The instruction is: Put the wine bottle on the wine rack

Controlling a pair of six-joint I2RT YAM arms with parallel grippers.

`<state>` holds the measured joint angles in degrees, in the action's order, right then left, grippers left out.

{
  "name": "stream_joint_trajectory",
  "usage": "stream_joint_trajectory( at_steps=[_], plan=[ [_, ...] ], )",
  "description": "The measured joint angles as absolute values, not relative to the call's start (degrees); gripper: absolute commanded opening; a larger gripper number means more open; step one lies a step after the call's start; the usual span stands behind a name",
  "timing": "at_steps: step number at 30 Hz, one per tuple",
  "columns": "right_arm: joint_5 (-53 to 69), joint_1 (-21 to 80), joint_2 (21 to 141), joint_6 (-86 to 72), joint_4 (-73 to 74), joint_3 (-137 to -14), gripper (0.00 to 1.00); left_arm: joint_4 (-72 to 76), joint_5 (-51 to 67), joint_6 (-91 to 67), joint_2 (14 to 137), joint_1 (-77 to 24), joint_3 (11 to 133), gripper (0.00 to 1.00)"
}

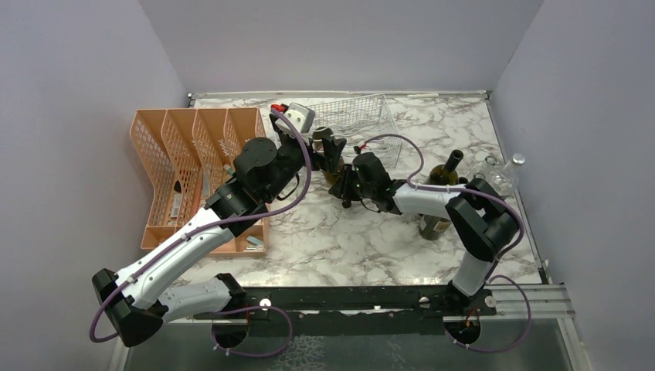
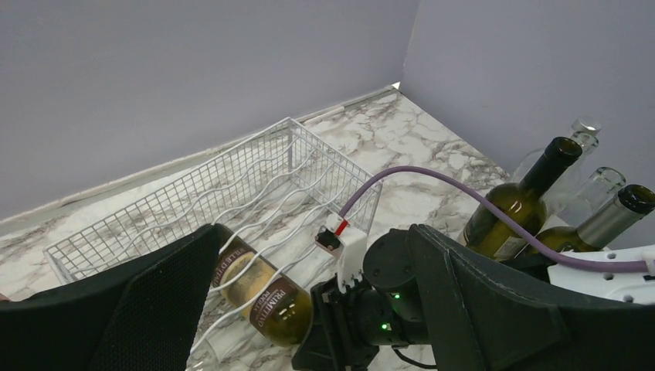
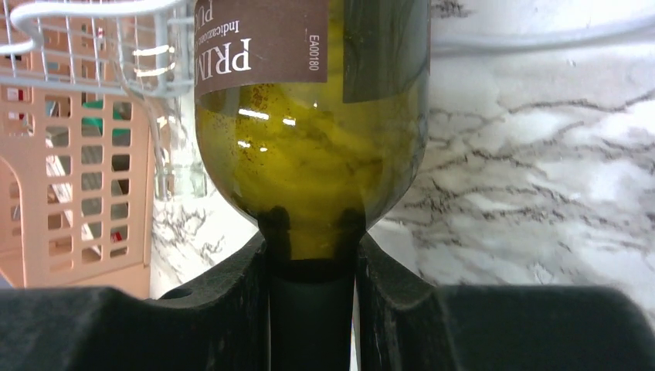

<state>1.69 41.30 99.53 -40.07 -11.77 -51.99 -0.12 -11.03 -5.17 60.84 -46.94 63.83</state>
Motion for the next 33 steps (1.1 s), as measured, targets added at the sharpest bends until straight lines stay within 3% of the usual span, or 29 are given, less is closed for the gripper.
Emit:
stream_joint_trajectory(
  at_steps=[7, 14, 17, 22, 24, 33],
  plan=[
    [-0.6, 41.9, 104.2, -40.5, -12.4, -57.2, 0.08, -0.1, -11.0, -5.2, 60.5, -46.9, 63.8, 0.99],
    [-1.1, 42.1, 109.0, -40.5, -12.1, -62.0, 0.25, -0.2, -11.0, -5.2, 60.4, -46.9, 63.8, 0.99],
    [-1.2, 42.1, 110.0, -40.5, -11.6, -63.1, 0.36, -0.2, -11.0, -5.2, 60.2, -46.9, 63.8, 0.99],
    [-1.9, 42.1, 110.7, -40.6, -10.9, -64.4, 0.67, -0.5, -11.0, -5.2, 60.0, -46.9, 63.8, 0.99],
    [-2.1, 42.1, 110.7, -40.8, -10.7, -65.3, 0.74, -0.6, -11.0, -5.2, 59.9, -46.9, 63.8, 0.99],
    [-2.9, 42.1, 109.5, -40.5, -8.9, -66.2, 0.79, -1.9, -11.0, -5.1, 59.2, -46.9, 63.8, 0.99]
  ],
)
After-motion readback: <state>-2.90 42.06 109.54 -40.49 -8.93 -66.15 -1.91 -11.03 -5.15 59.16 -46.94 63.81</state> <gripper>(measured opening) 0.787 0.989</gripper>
